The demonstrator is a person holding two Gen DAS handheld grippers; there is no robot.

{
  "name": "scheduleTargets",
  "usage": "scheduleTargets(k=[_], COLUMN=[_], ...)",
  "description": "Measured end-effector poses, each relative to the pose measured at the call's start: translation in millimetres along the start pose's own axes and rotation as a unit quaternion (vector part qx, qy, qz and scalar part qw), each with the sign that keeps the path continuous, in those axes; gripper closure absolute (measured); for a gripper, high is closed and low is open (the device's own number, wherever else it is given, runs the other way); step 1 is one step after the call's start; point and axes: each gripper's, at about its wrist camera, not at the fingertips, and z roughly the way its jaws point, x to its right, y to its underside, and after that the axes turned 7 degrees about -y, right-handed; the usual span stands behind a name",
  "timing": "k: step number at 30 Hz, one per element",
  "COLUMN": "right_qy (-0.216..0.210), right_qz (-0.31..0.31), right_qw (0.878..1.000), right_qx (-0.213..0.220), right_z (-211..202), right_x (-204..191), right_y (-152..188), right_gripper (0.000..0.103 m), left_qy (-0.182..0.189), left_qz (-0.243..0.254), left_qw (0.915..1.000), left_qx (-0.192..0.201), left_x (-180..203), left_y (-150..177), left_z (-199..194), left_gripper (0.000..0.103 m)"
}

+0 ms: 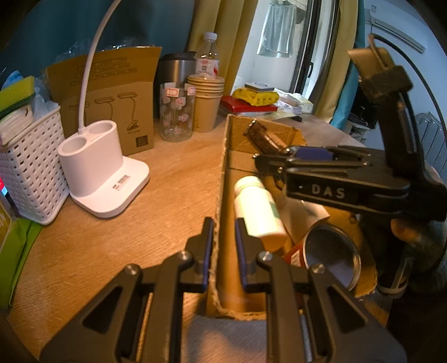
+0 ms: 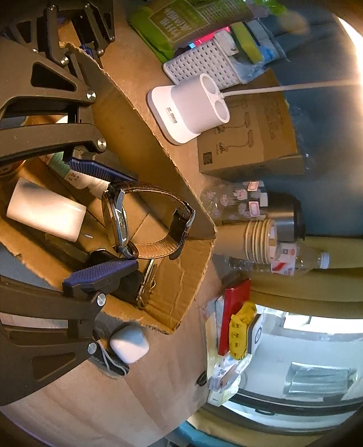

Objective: Organize rigid objects
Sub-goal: 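Lower the watch into the box and open the right gripper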

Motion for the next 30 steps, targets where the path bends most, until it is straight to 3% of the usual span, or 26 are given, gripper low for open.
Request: scheduleTargets(k=[16, 22, 30], right_qy=[-0.006, -0.023, -0.017], right_qz=[-0.016, -0.012, -0.008], right_qw=[0.999, 0.999, 0.999], right_qx=[-0.051, -0.048, -0.031], right_z=[15, 13, 6], right_x=[-6, -6, -5], right_y=[-2, -2, -1], right_gripper=[0.045, 0.039, 0.036], left_qy=[0.0, -0.001, -0.001], left_qz=[0.001, -0.002, -0.001], left_qw=[1.0, 1.0, 1.0], left_qx=[0.0, -0.003, -0.002], left_x=[0, -2, -1], left_y=[0, -1, -3], left_z=[0, 1, 2], left_gripper=[0.086, 0.086, 0.086])
